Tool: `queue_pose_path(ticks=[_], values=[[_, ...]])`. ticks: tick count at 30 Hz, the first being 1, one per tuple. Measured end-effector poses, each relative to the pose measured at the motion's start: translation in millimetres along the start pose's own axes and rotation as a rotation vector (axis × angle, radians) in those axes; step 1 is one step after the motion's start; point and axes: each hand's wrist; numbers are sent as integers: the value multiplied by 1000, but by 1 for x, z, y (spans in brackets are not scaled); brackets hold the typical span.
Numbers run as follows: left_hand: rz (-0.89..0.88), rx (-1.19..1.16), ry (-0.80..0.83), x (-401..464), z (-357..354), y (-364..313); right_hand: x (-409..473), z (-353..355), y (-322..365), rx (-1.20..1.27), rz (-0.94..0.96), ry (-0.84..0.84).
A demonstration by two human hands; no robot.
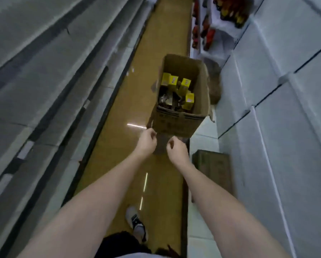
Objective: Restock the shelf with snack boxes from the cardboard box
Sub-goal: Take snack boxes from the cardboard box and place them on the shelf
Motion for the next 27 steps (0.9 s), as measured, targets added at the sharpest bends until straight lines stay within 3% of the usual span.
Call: queue_pose_path(ticks=[5, 12, 17, 27], values=[[44, 62, 33, 80, -12, -11, 71, 4, 7, 29, -49, -19], [-22, 156, 144, 172, -37, -41, 160, 40, -13, -7, -89, -127], [-91, 196, 138, 239, -62, -68, 234, 72, -35, 10, -98, -177], [72, 232, 127, 392, -131, -118, 418, 112, -88, 25, -90, 18]])
Point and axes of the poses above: each hand's wrist, its own x-axis towards the middle knuckle, its own z-axis out of the back of the hand, y = z × x, and after that the axes turned 2 degrees about y, right-handed
